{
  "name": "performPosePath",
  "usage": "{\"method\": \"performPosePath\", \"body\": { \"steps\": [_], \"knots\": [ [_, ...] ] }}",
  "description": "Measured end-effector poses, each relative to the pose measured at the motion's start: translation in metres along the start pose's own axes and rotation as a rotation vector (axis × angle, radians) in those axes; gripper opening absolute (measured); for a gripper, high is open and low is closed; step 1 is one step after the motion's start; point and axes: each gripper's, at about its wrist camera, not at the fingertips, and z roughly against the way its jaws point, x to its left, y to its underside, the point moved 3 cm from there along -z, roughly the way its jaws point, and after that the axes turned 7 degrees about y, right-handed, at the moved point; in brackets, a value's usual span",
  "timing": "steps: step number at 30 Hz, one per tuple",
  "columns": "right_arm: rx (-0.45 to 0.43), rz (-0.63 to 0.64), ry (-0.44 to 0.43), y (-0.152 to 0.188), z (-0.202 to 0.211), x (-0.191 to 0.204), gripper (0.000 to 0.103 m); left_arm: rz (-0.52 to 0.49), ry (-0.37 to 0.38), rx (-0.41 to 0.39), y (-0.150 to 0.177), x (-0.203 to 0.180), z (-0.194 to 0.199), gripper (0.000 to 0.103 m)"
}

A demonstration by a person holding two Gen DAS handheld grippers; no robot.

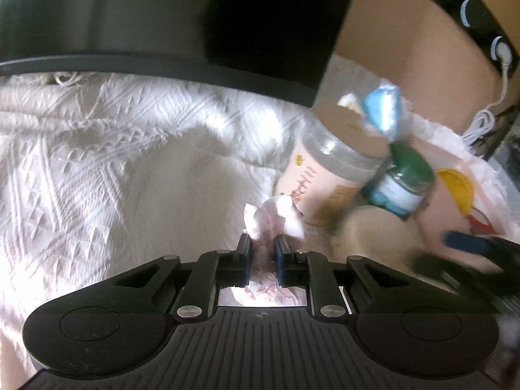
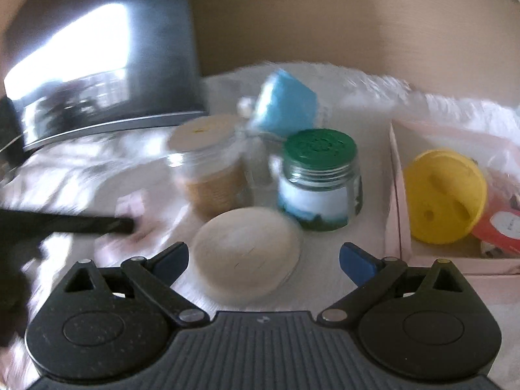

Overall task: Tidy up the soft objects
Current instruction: 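Lift the pink tissue with the left tool while the right tool grasps the round beige soap box, then carry the tissue and soap box into the pink box and open both tools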

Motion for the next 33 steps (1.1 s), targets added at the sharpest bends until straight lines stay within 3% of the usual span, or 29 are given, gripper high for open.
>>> {"method": "performPosePath", "body": {
  "steps": [3, 10, 14, 17, 22, 24, 28, 33],
  "knots": [
    [0.042, -0.042, 0.026, -0.001, -0.024, -0.007, 0.100, 0.010, 0.040, -0.019, 0.005, -0.004, 0.017, 0.018],
    [0.009, 0.010, 0.026, -0.002, -0.036, 0.003, 0.103, 0.079, 0.054, -0.023, 0.023, -0.001, 0.034, 0.018],
    [0.078, -0.033, -0.061, 0.003, -0.038, 0.004, 0.100, 0.110, 0.059, -0.021, 0.027, 0.003, 0.035, 0.018],
    [0.089, -0.054, -0.110, 0.008, -0.033, 0.008, 0.089, 0.116, 0.067, -0.015, 0.029, 0.002, 0.034, 0.018],
    [-0.024, 0.042, -0.076, 0.004, -0.004, 0.025, 0.051, 0.115, 0.074, 0.003, 0.032, -0.002, 0.029, 0.018],
    [-0.049, 0.085, -0.117, 0.000, 0.007, 0.034, 0.044, 0.122, 0.075, 0.008, 0.035, -0.003, 0.027, 0.018],
    [-0.030, 0.141, -0.209, 0.003, 0.012, 0.054, 0.044, 0.137, 0.074, 0.021, 0.039, 0.001, 0.024, 0.018],
    [0.016, 0.129, -0.192, 0.006, -0.012, 0.065, 0.049, 0.149, 0.061, 0.015, 0.044, 0.009, 0.031, 0.018]
  ]
}}
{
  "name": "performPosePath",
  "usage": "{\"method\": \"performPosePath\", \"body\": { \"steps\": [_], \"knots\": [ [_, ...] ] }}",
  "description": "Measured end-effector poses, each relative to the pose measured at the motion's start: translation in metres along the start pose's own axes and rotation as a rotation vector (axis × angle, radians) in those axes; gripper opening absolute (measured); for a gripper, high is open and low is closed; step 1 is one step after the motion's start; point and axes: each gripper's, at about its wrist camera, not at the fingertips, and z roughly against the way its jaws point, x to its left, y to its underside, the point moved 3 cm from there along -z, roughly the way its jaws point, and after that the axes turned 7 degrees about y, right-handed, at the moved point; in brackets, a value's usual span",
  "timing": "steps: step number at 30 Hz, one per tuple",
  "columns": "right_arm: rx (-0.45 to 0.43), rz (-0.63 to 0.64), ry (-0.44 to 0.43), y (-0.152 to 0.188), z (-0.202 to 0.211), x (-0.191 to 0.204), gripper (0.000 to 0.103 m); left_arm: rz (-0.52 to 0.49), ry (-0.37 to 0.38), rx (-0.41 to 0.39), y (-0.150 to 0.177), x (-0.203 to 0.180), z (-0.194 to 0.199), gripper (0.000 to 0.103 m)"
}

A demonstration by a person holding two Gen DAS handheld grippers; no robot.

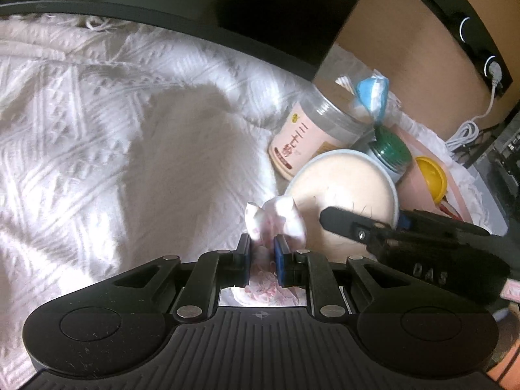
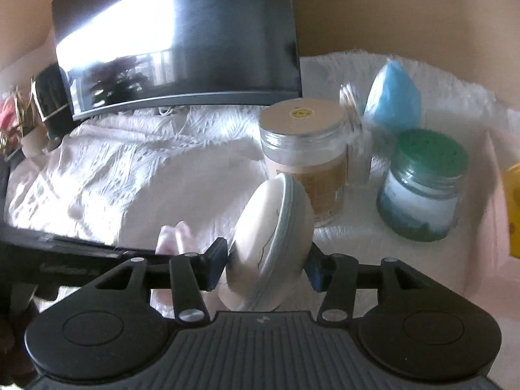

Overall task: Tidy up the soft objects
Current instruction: 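Carry the tissue and soap box into the pink box and open both tools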

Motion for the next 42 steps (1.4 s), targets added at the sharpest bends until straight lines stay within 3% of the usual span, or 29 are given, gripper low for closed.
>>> {"method": "performPosePath", "body": {
  "steps": [5, 12, 17, 21, 30, 39, 42],
  "knots": [
    [0.019, 0.066, 0.016, -0.014, 0.009, 0.012, 0.042, 0.021, -0.028, -0.043, -0.012, 0.013, 0.018, 0.018],
    [-0.092, 0.201, 0.034, -0.043, 0.075, 0.013, 0.039, -0.007, -0.071, -0.187, -0.077, 0.008, 0.046, 0.018],
    [-0.170, 0.163, 0.103, -0.080, 0.119, -0.029, 0.039, -0.070, -0.061, -0.304, -0.140, -0.026, 0.054, 0.018],
    [-0.233, 0.083, 0.209, -0.107, 0.149, -0.081, 0.039, -0.103, -0.005, -0.337, -0.167, -0.066, 0.045, 0.018],
    [-0.276, -0.023, 0.398, -0.120, 0.190, -0.185, 0.039, -0.207, 0.161, -0.261, -0.168, -0.172, -0.016, 0.018],
    [-0.265, -0.099, 0.424, -0.100, 0.205, -0.249, 0.039, -0.253, 0.298, -0.097, -0.136, -0.261, -0.097, 0.018],
    [-0.250, -0.122, 0.418, -0.095, 0.202, -0.261, 0.039, -0.189, 0.362, -0.048, -0.134, -0.277, -0.126, 0.022]
  ]
}}
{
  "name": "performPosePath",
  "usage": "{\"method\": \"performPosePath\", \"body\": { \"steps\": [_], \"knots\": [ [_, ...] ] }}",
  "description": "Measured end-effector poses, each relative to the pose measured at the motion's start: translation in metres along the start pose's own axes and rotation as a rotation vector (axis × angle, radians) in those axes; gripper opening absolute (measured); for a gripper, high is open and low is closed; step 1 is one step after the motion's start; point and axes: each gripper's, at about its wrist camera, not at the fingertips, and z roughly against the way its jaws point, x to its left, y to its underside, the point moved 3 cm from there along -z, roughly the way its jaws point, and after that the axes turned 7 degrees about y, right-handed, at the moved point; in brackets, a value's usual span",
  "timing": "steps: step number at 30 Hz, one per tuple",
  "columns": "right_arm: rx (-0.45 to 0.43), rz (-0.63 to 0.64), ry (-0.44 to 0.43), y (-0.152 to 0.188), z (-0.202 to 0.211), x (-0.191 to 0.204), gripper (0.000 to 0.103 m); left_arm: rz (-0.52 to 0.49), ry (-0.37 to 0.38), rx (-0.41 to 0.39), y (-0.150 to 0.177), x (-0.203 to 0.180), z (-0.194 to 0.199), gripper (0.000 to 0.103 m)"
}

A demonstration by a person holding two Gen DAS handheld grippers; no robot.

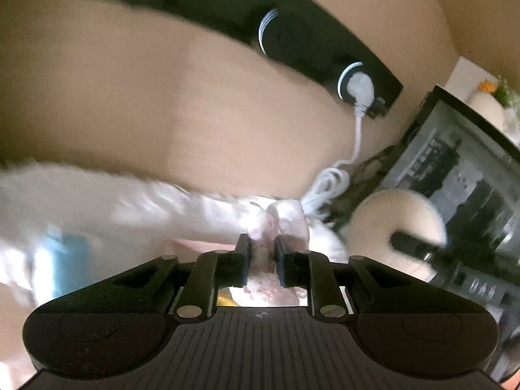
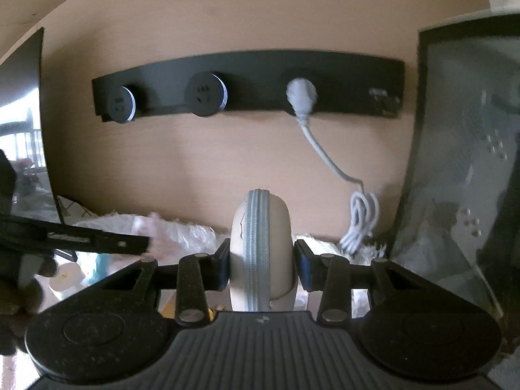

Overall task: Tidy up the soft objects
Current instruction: 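Carry the tissue and soap box into the pink box and open both tools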

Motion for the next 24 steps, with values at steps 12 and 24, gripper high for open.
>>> {"method": "performPosePath", "body": {
  "steps": [12, 24],
  "knots": [
    [0.123, -0.017, -0.005, 0.044, -0.047, -0.005, 0.039, 0.220, -0.050, 0.044, 0.035, 0.043, -0.024, 0.029],
    [0.121, 0.375, 0.158, 0.102, -0.119, 0.073, 0.046, 0.125, -0.143, 0.075, 0.086, 0.053, 0.047, 0.029]
  ]
}}
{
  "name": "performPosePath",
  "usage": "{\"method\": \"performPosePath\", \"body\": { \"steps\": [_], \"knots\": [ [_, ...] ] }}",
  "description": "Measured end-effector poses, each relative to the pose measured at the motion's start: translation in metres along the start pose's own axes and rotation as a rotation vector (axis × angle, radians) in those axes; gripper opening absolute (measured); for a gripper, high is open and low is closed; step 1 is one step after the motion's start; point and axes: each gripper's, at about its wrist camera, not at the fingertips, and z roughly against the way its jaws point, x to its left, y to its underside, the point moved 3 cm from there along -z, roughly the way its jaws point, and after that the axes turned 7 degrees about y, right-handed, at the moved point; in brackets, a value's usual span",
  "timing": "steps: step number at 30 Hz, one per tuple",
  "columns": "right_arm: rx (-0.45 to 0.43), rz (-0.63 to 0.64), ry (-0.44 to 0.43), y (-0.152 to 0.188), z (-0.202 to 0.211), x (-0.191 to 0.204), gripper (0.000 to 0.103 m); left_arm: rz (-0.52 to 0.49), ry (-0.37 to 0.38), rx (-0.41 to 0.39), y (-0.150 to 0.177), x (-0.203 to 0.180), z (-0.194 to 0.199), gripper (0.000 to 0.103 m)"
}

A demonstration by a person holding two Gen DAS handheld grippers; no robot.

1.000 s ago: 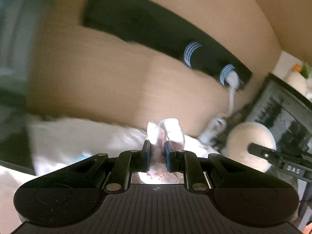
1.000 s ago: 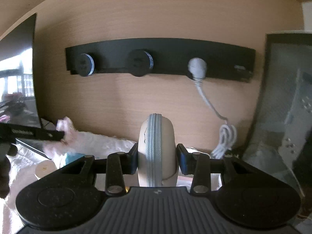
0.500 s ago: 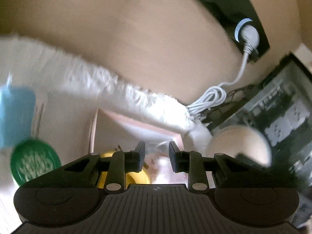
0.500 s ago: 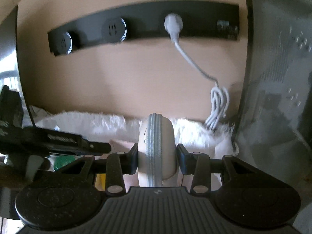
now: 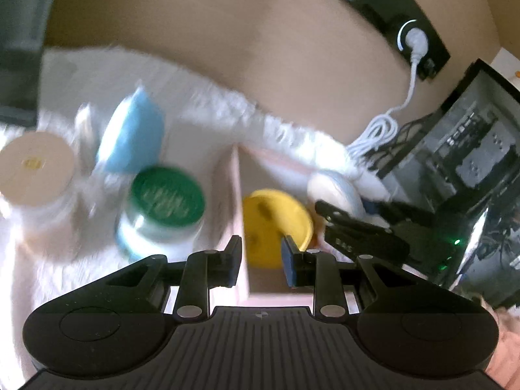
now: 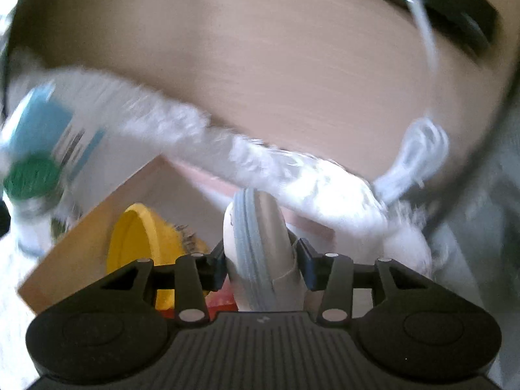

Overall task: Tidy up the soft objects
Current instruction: 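Carry the tissue and soap box into the pink box and open both tools, then grasp the blue face-mask pack with the right tool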

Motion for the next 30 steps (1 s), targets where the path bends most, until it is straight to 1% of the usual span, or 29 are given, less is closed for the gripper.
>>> {"method": "performPosePath", "body": {
  "steps": [2, 5, 8, 9, 10, 11, 12, 15, 17, 18, 19, 21, 23, 27, 28, 30],
  "knots": [
    [-0.016, 0.097, -0.013, 0.004, 0.007, 0.017, 0.051, 0.029, 0.000, -0.002, 0.007, 0.007, 0.006, 0.029],
    [-0.019, 0.149, -0.033, 0.007, 0.017, 0.025, 0.057, 0.081, 0.021, -0.016, 0.017, 0.015, 0.017, 0.029],
    [-0.006, 0.090, -0.092, 0.009, 0.031, 0.014, 0.060, 0.079, 0.027, -0.017, 0.027, 0.017, 0.025, 0.029],
    [-0.002, 0.065, -0.107, 0.008, 0.036, 0.009, 0.066, 0.063, 0.022, -0.016, 0.031, 0.017, 0.028, 0.029],
    [-0.001, 0.036, -0.129, 0.009, 0.042, 0.004, 0.076, 0.048, 0.016, -0.016, 0.035, 0.018, 0.032, 0.029],
    [-0.004, 0.000, -0.159, 0.009, 0.049, -0.003, 0.079, 0.034, 0.004, -0.016, 0.039, 0.020, 0.036, 0.029],
    [-0.016, -0.033, -0.180, 0.009, 0.056, -0.009, 0.080, 0.030, -0.008, -0.017, 0.043, 0.023, 0.040, 0.029],
    [-0.054, -0.111, -0.219, 0.005, 0.077, -0.024, 0.080, 0.061, -0.047, -0.036, 0.052, 0.038, 0.053, 0.029],
    [-0.062, -0.170, -0.195, -0.002, 0.081, -0.030, 0.080, 0.102, -0.071, -0.059, 0.055, 0.050, 0.064, 0.029],
    [-0.049, -0.200, -0.178, -0.005, 0.077, -0.032, 0.075, 0.118, -0.084, -0.071, 0.056, 0.056, 0.070, 0.029],
    [-0.029, -0.227, -0.171, -0.007, 0.072, -0.033, 0.066, 0.135, -0.102, -0.092, 0.057, 0.062, 0.078, 0.029],
    [0.051, -0.285, -0.180, -0.006, 0.053, -0.034, 0.054, 0.155, -0.135, -0.143, 0.057, 0.072, 0.096, 0.029],
    [0.151, -0.338, -0.200, 0.001, 0.029, -0.032, 0.053, 0.169, -0.172, -0.191, 0.056, 0.081, 0.115, 0.029],
    [0.264, -0.344, -0.184, 0.017, 0.004, -0.021, 0.053, 0.187, -0.251, -0.254, 0.055, 0.100, 0.152, 0.029],
    [0.268, -0.341, -0.175, 0.018, 0.004, -0.020, 0.053, 0.194, -0.265, -0.265, 0.056, 0.105, 0.161, 0.029],
    [0.228, -0.324, -0.141, 0.015, 0.015, -0.018, 0.053, 0.210, -0.290, -0.281, 0.059, 0.112, 0.173, 0.029]
  ]
}}
